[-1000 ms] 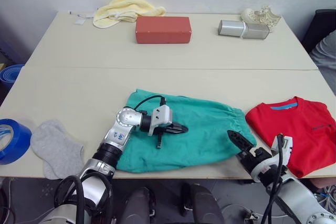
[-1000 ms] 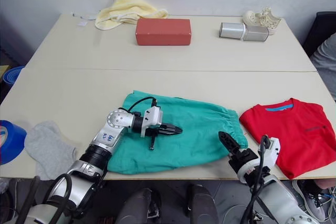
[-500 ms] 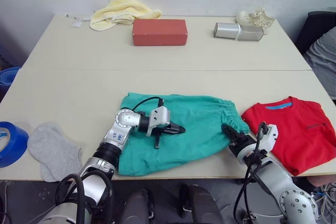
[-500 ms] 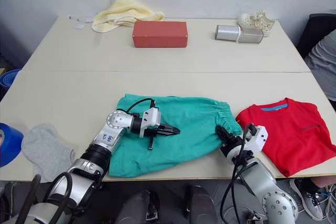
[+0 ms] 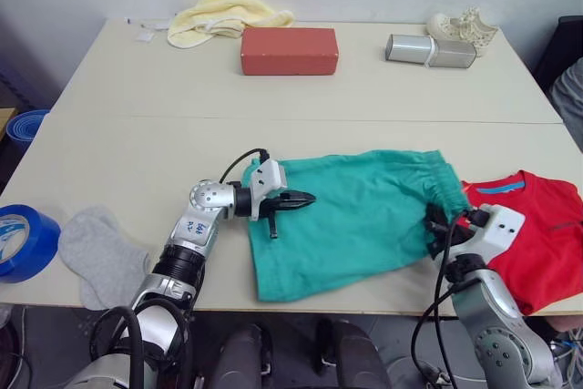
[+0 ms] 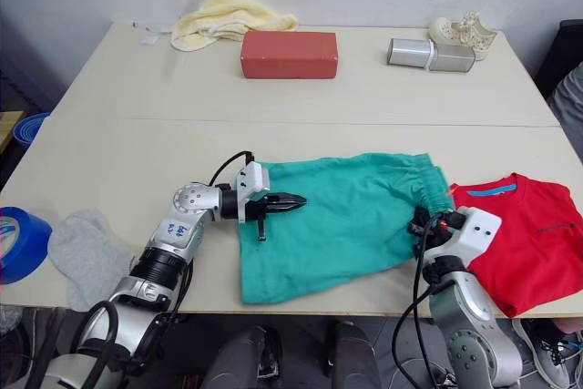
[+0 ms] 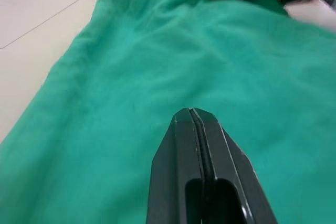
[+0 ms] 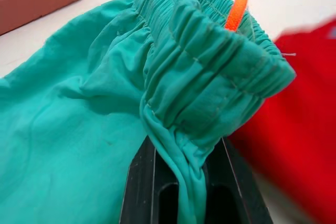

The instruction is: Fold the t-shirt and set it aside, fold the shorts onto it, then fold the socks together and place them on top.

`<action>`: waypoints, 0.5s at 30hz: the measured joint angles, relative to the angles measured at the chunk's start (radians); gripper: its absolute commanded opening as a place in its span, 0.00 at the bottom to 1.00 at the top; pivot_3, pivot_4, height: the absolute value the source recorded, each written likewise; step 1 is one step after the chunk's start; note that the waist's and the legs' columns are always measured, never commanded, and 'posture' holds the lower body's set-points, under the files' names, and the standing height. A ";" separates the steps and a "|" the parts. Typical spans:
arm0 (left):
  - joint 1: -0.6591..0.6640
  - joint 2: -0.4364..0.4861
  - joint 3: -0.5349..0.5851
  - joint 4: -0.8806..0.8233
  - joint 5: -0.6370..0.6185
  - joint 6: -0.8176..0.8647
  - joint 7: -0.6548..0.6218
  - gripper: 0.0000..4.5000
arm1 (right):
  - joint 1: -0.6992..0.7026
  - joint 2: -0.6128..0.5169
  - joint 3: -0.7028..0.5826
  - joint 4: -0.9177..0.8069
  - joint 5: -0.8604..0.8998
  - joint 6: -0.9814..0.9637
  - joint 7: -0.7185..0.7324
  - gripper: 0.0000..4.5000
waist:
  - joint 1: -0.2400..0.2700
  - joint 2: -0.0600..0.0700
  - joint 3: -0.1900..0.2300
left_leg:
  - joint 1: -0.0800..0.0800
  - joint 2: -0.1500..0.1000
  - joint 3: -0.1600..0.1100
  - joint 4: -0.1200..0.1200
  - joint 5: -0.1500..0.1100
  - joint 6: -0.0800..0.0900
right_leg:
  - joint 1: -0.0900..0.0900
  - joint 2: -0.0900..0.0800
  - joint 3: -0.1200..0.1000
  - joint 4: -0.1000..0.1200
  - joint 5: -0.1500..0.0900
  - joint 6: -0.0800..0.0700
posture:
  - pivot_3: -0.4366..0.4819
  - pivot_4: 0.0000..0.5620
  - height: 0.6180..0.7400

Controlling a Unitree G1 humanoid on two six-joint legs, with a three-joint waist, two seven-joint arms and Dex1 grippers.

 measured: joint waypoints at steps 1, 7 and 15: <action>0.003 0.000 -0.003 -0.004 0.006 0.016 0.013 0.00 | 0.000 -0.004 -0.009 -0.014 -0.037 -0.017 0.015 0.01 | 0.000 0.000 0.000 | 0.000 0.000 0.000 0.000 0.000 0.000 | 0.000 0.000 0.000 0.000 0.000 0.000 | 0.48 0.27 1.00; 0.011 -0.006 -0.032 -0.011 0.043 0.066 0.074 0.00 | -0.010 -0.141 -0.007 -0.109 -0.258 -0.070 0.149 0.01 | -0.001 0.001 0.000 | 0.001 0.000 0.000 0.000 0.001 0.000 | 0.000 0.000 0.001 0.001 0.000 0.000 | 0.48 0.27 1.00; 0.014 0.000 -0.036 -0.005 0.053 0.056 0.109 0.00 | -0.099 -0.273 0.293 -0.201 -0.514 -0.057 0.382 0.01 | -0.002 0.000 0.000 | 0.003 0.001 -0.001 -0.001 0.001 0.001 | 0.001 0.000 0.000 0.003 -0.001 -0.001 | 0.48 0.27 1.00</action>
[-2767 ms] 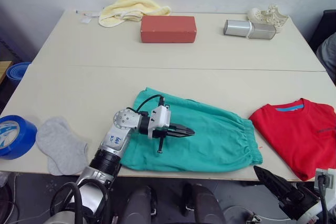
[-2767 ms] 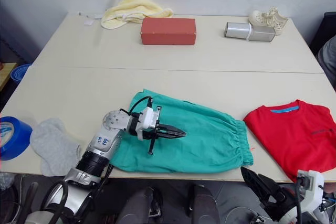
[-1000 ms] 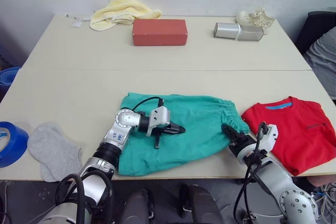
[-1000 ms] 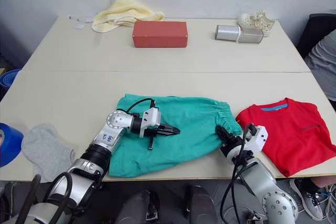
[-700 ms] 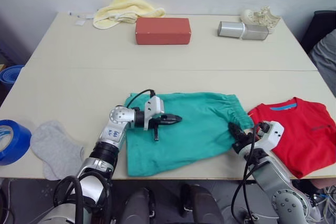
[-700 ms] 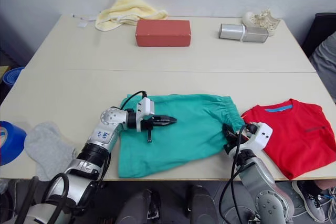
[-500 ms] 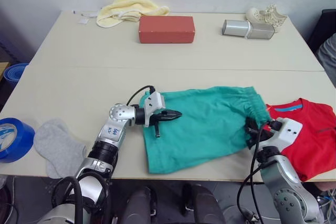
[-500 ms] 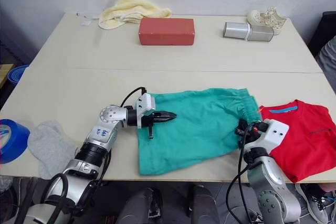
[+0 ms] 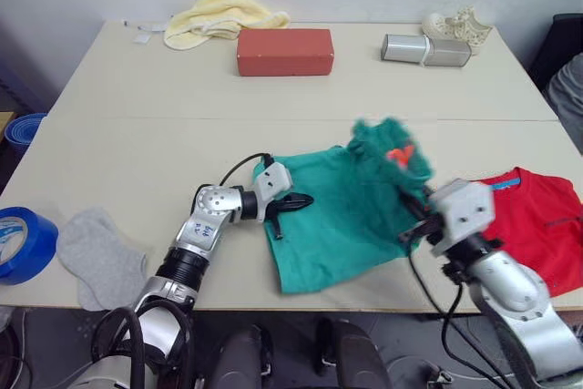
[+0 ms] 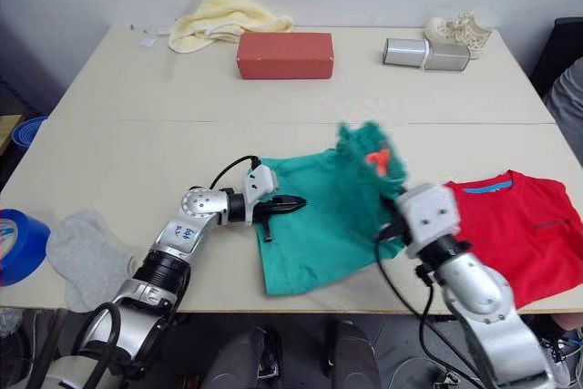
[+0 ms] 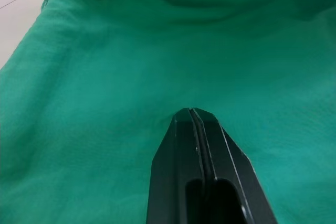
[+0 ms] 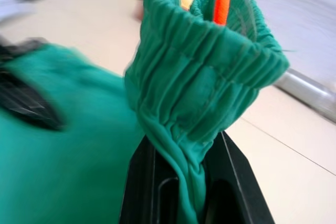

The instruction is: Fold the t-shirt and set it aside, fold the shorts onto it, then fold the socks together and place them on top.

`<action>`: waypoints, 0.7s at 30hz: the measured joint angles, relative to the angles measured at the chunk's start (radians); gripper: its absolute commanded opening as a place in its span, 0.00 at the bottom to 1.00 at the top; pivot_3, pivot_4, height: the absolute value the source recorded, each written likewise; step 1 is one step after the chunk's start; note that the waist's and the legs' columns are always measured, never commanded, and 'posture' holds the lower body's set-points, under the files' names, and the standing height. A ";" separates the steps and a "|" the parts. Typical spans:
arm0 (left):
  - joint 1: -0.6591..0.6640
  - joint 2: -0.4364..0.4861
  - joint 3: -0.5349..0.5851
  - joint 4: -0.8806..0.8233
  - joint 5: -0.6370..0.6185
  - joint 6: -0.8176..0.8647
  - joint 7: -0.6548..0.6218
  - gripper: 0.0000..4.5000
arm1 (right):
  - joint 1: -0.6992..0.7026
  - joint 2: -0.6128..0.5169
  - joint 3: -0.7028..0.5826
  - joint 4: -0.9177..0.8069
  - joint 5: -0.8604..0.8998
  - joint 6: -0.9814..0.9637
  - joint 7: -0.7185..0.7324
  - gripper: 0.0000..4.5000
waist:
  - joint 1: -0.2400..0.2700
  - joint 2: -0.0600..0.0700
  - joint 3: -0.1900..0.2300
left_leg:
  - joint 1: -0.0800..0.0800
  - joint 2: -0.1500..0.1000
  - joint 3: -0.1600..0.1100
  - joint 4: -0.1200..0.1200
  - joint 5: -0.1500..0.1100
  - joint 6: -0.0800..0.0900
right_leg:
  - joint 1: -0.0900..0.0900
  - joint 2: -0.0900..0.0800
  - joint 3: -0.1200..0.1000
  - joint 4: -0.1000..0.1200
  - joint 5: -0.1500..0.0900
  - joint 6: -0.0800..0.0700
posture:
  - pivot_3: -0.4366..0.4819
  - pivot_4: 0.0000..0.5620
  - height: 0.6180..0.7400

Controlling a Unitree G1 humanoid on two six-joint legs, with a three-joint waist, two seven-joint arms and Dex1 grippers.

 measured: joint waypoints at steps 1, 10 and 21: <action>0.003 0.001 0.000 -0.002 -0.001 -0.004 0.000 0.00 | -0.009 0.006 0.039 -0.001 -0.020 0.001 0.016 0.01 | 0.001 0.000 0.000 | 0.000 0.000 0.000 0.000 0.000 -0.001 | 0.000 0.000 0.000 0.000 0.000 0.000 | 0.48 0.27 1.00; 0.019 0.032 0.032 0.001 -0.026 -0.026 -0.004 0.00 | -0.118 0.095 0.216 0.076 -0.085 0.002 0.159 0.01 | -0.002 -0.001 0.000 | 0.000 0.000 0.000 0.000 0.001 -0.002 | 0.000 0.000 -0.001 0.001 0.000 -0.001 | 0.48 0.27 1.00; 0.059 0.131 0.100 0.004 -0.110 -0.039 -0.120 0.00 | -0.139 0.141 0.274 0.233 -0.068 -0.002 0.323 0.26 | -0.002 -0.003 0.002 | 0.000 0.001 -0.001 0.000 0.002 -0.003 | 0.000 0.000 -0.003 0.001 -0.001 -0.003 | 0.48 0.27 1.00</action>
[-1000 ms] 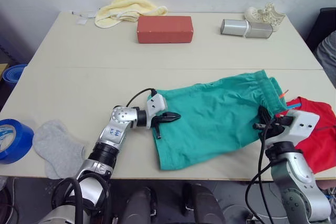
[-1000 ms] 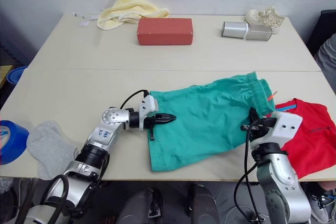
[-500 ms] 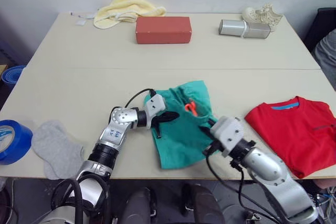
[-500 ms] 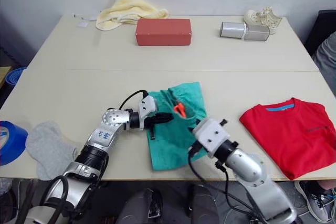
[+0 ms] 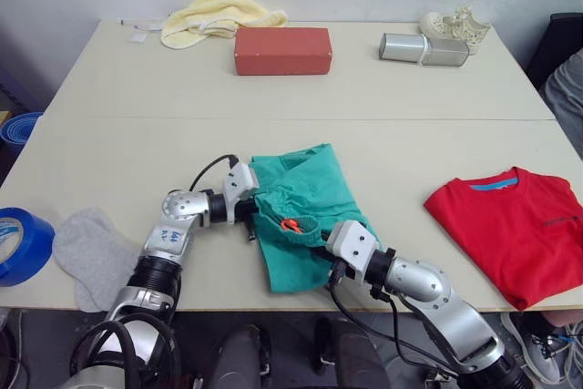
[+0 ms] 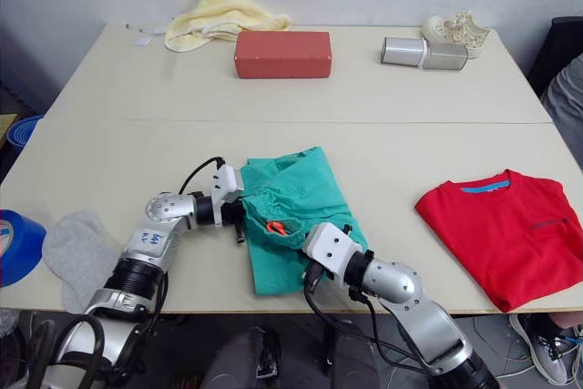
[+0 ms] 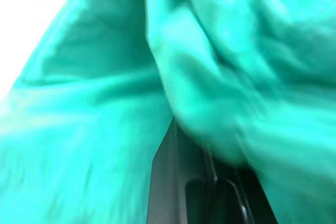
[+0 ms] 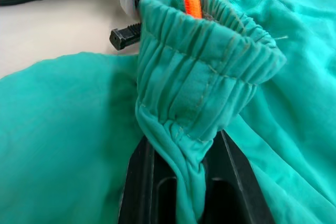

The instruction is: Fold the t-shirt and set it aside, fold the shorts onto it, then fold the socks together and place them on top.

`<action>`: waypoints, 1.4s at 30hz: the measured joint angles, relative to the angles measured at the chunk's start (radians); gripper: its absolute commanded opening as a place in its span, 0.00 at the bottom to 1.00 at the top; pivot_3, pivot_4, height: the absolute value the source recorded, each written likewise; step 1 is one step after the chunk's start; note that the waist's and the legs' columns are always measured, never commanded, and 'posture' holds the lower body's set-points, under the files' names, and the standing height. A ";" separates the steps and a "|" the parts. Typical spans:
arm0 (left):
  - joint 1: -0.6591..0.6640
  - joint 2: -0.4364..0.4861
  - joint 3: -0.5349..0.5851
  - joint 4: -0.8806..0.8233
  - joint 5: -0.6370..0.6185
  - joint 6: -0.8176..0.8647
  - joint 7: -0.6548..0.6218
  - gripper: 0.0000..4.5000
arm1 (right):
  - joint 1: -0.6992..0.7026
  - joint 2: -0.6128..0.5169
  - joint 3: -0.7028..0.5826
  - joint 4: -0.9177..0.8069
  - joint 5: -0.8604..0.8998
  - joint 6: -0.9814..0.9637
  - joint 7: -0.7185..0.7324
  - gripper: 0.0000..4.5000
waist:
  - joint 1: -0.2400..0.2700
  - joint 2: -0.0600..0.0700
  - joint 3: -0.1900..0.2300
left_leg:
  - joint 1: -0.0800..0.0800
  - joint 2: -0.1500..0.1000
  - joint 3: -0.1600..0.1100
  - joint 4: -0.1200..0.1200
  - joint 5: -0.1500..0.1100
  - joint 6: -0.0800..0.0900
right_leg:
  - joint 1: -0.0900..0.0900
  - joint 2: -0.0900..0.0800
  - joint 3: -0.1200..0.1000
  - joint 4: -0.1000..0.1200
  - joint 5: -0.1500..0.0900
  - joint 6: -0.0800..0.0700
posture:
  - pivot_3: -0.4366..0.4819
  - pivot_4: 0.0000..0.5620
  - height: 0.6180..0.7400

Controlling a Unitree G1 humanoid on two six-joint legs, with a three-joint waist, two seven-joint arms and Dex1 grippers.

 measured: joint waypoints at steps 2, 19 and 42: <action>-0.001 0.019 0.015 0.006 -0.001 -0.001 -0.012 0.00 | -0.004 -0.001 -0.005 -0.004 0.052 0.000 0.055 0.41 | 0.000 0.000 0.000 | 0.000 0.000 0.000 0.000 0.000 0.000 | 0.000 0.000 0.000 0.000 0.000 0.000 | 0.48 0.27 1.00; -0.170 0.138 0.092 -0.060 -0.207 0.199 -0.334 0.00 | -0.056 -0.143 -0.366 0.018 0.532 0.114 0.311 0.43 | 0.003 -0.004 0.004 | -0.001 -0.002 0.000 0.001 0.000 0.000 | 0.001 -0.002 -0.001 -0.001 0.000 0.001 | 0.48 0.27 1.00; -0.189 -0.121 -0.076 0.129 0.106 -0.043 0.154 0.00 | 0.077 -0.067 -0.226 0.197 0.118 -0.160 0.283 0.01 | 0.002 -0.004 0.004 | -0.001 -0.002 -0.001 0.000 0.002 0.000 | 0.000 -0.001 0.000 0.000 0.001 0.002 | 0.48 0.27 1.00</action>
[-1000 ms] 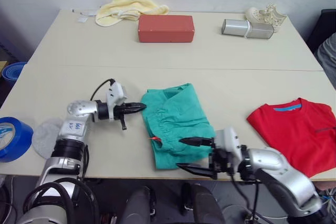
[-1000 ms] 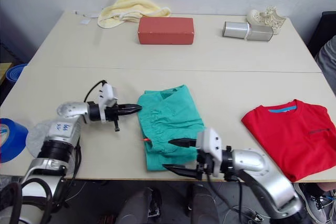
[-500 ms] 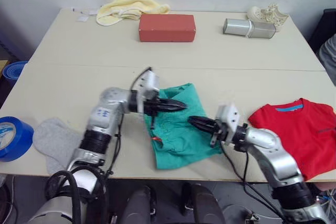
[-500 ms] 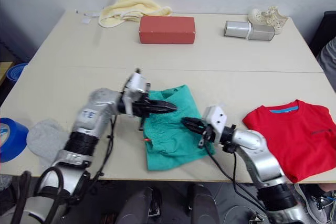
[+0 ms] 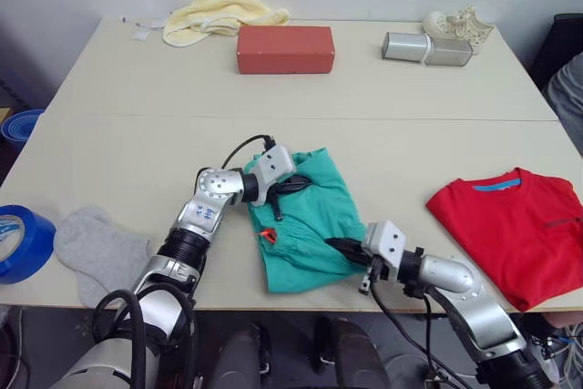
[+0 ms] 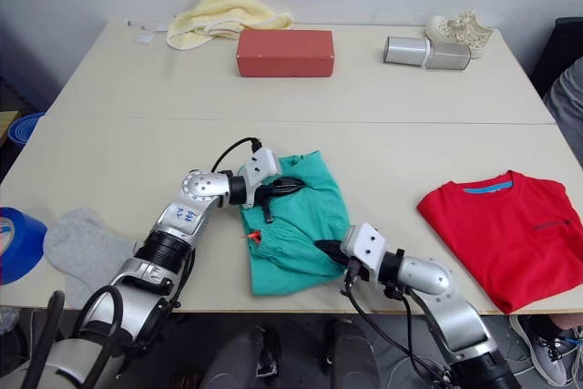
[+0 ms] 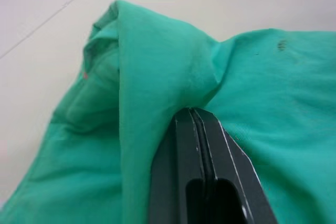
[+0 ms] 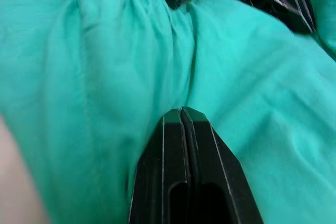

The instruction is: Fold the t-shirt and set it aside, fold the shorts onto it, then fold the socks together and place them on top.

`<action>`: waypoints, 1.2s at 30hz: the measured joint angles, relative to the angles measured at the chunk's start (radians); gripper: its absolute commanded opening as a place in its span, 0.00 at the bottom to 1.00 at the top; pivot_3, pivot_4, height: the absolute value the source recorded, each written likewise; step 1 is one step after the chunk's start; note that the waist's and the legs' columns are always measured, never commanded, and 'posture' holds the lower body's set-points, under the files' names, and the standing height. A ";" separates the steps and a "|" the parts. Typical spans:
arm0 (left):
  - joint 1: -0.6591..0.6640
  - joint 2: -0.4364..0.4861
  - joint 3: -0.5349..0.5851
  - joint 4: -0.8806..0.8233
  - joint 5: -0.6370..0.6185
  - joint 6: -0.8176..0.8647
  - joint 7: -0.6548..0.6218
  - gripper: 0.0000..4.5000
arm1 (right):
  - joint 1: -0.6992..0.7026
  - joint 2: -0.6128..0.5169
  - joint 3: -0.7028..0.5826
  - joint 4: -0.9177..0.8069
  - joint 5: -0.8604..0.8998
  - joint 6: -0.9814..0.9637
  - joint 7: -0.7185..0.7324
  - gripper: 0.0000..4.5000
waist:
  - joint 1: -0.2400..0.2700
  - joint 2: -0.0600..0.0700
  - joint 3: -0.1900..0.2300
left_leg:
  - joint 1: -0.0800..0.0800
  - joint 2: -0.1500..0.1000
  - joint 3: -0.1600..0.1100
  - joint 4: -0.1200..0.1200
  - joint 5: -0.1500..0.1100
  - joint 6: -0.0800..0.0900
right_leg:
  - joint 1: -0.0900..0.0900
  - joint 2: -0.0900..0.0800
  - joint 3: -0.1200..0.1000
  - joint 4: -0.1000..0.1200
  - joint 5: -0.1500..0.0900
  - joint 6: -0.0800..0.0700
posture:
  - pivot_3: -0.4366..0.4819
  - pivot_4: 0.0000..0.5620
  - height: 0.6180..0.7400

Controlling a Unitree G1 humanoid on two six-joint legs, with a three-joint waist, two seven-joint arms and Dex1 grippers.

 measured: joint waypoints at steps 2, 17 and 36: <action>0.005 0.000 0.029 -0.003 -0.039 -0.014 -0.037 0.00 | 0.009 0.001 -0.019 -0.028 0.065 0.012 0.023 0.01 | 0.000 0.000 0.000 | 0.000 0.000 0.000 0.000 0.000 0.000 | 0.000 0.000 0.000 0.000 0.000 0.000 | 0.48 0.27 1.00; 0.208 0.096 0.016 -0.317 -0.152 0.003 -0.261 0.00 | -0.368 -0.095 -0.197 0.106 0.544 0.745 -0.128 0.92 | 0.000 0.001 0.000 | -0.001 -0.001 -0.001 0.000 0.000 0.002 | 0.000 -0.003 -0.001 -0.001 0.001 0.000 | 0.48 0.27 1.00; 0.313 0.170 0.033 -0.354 -0.088 -0.095 -0.175 0.00 | -0.711 0.007 -0.083 0.395 0.569 1.380 -0.050 0.99 | -0.028 0.004 -0.001 | 0.000 0.000 0.000 -0.001 -0.001 0.002 | -0.001 -0.003 -0.001 0.000 0.000 -0.001 | 0.48 0.27 1.00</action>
